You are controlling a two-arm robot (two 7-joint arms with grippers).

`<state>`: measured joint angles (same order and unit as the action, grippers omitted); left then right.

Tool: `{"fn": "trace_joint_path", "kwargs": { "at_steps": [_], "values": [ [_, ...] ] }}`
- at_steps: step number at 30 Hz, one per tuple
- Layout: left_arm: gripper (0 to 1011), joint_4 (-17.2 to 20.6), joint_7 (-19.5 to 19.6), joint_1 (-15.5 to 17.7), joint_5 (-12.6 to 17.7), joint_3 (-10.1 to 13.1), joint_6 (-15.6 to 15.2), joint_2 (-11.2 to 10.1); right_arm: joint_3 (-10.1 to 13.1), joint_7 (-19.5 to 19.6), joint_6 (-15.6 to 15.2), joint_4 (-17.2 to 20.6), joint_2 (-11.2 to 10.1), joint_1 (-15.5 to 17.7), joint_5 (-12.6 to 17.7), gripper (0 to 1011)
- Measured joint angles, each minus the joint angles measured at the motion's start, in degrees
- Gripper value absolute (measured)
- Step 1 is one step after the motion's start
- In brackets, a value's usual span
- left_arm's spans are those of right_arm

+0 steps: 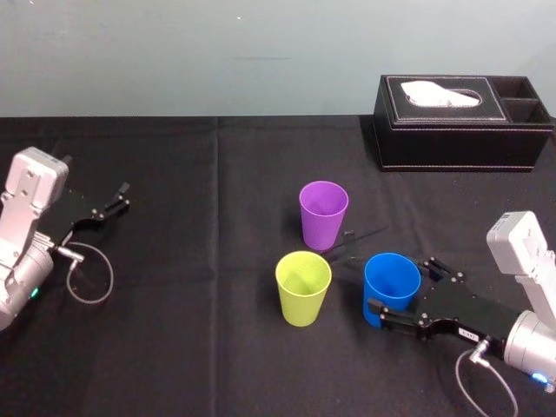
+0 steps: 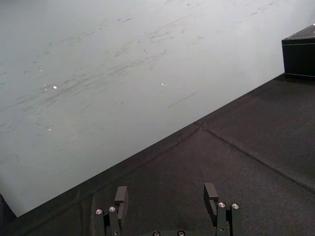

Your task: Stack the three plastic cups sequentially using one hand.

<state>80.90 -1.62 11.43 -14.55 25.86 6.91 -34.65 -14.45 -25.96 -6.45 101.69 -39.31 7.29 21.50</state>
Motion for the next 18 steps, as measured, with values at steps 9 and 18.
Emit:
{"fn": "trace_joint_path", "kwargs": {
  "at_steps": [9,18],
  "values": [
    [1011,0.00,0.00,0.00,0.00,0.00,0.00,0.00,0.06,-0.03,0.03,0.07,-0.04,0.05,0.03,784],
    [1011,0.00,0.00,0.00,0.00,0.00,0.00,0.00,0.07,-0.04,0.03,0.12,-0.08,0.09,0.06,739]
  ]
}}
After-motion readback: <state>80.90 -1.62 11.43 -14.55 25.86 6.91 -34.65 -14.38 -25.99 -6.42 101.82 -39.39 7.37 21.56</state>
